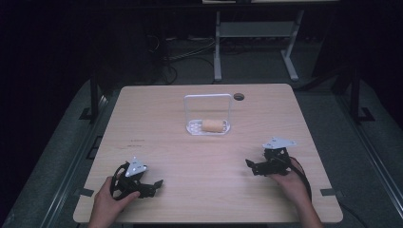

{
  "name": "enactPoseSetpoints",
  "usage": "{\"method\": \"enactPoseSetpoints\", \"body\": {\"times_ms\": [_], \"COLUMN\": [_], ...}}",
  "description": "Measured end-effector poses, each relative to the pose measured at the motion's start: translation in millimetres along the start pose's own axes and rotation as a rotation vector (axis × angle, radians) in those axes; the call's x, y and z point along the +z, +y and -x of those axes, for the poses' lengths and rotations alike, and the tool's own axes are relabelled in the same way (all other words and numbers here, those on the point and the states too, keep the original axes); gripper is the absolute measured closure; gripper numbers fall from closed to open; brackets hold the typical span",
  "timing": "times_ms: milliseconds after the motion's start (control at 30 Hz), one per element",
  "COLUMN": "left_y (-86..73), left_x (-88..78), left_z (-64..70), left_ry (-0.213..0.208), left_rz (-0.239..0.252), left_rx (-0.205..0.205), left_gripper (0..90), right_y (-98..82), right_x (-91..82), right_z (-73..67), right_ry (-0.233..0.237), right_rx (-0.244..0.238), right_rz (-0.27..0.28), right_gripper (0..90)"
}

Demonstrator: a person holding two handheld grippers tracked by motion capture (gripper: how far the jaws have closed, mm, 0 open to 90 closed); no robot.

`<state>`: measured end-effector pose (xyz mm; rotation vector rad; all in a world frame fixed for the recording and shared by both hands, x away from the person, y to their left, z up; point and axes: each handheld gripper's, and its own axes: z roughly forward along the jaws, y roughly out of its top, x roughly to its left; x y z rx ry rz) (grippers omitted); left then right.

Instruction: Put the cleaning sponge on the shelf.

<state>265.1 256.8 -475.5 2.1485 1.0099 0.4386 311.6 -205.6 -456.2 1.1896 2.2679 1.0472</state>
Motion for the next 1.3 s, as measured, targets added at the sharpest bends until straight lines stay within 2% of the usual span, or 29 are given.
{"method": "enactPoseSetpoints", "body": {"times_ms": [267,467,667,767,833,900,1300], "left_y": [0.0,0.0,0.0,0.1,0.1,0.0,0.1], "left_x": [0.0,0.0,0.0,0.2,0.2,0.2,0.1], "left_z": [0.0,0.0,0.0,0.1,0.1,0.1,0.1], "left_ry": [0.0,0.0,0.0,0.002,0.002,0.001,0.002], "left_rz": [0.0,0.0,0.0,0.001,0.001,0.001,0.001], "left_rx": [0.0,0.0,0.0,-0.002,-0.002,-0.001,-0.001], "left_gripper": [12.8,12.9,12.9,12.9,12.9,12.8,12.9], "right_y": [-28.4,-45.9,-65.0,-67.9,-67.7,-67.2,-67.2], "right_x": [-23.3,-33.0,-37.8,-40.9,-38.6,-37.5,-37.5], "right_z": [4.0,5.8,4.7,4.2,5.2,3.4,3.3], "right_ry": [-0.023,-0.035,-0.047,-0.053,-0.043,-0.057,-0.056], "right_rx": [0.036,0.054,0.074,0.079,0.089,0.076,0.075], "right_rz": [0.003,0.007,-0.027,-0.031,-0.069,-0.078,-0.078], "right_gripper": [2.8,2.8,2.6,2.5,2.3,2.3,2.3]}}
